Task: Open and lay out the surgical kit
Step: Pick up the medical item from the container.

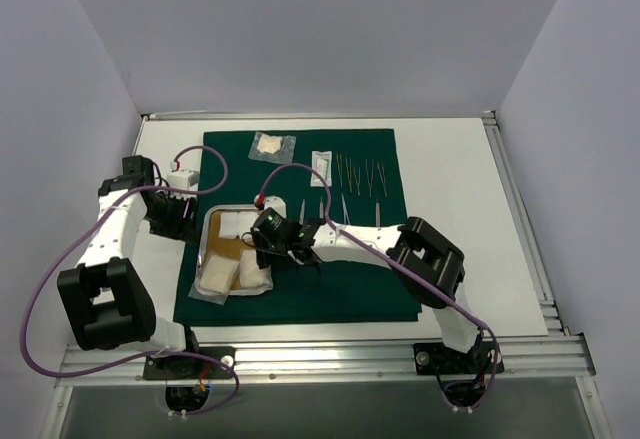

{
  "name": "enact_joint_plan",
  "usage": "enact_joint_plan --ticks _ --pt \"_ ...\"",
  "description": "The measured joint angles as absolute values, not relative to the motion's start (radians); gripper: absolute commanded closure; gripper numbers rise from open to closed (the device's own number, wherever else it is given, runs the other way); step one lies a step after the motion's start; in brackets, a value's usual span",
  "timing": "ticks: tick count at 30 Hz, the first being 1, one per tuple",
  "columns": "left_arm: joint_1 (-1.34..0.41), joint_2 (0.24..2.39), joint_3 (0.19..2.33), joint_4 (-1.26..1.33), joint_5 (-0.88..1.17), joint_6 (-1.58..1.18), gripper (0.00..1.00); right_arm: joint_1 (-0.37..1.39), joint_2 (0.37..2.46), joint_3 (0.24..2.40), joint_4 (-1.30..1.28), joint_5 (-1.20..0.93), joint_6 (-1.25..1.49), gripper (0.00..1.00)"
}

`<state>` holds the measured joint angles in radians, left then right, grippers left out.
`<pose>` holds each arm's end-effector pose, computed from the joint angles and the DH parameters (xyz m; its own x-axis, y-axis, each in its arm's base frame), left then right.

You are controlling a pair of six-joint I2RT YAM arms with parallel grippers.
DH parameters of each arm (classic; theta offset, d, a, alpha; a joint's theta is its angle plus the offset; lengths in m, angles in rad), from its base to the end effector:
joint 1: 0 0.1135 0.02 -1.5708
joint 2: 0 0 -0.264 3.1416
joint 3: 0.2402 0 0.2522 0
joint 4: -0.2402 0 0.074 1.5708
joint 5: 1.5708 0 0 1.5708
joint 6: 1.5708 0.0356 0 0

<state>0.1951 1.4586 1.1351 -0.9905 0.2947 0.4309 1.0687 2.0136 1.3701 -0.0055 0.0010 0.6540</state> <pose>0.2661 0.0420 0.2503 -0.9094 0.2277 -0.3481 0.2935 0.9442 -0.1492 0.2178 0.3965 0.1868 -0.7639 -0.1273 -0.6327 -0.5184 0.7048 0.4842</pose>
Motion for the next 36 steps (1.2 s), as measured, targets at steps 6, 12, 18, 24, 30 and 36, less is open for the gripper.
enact_joint_plan --ticks 6,12,18,24,30,36 --pt "0.195 1.459 1.130 -0.986 0.295 0.431 0.38 1.076 2.028 1.396 -0.035 0.015 0.650 0.81" --pt "0.196 1.459 1.130 -0.985 0.294 0.432 0.38 1.080 2.028 1.414 -0.061 0.031 0.636 0.96" --pt "0.196 1.459 1.130 -0.986 0.294 0.432 0.38 1.082 2.017 1.436 -0.105 0.034 0.607 1.00" --pt "0.197 1.459 1.149 -1.008 0.310 0.439 0.38 1.081 1.961 1.499 -0.186 0.019 0.553 1.00" --pt "0.197 1.464 1.248 -1.029 0.353 0.438 0.34 1.034 1.926 1.638 -0.167 0.004 0.473 1.00" --pt "0.198 1.500 1.338 -1.027 0.352 0.406 0.34 0.876 2.070 1.855 0.018 -0.016 0.390 1.00"
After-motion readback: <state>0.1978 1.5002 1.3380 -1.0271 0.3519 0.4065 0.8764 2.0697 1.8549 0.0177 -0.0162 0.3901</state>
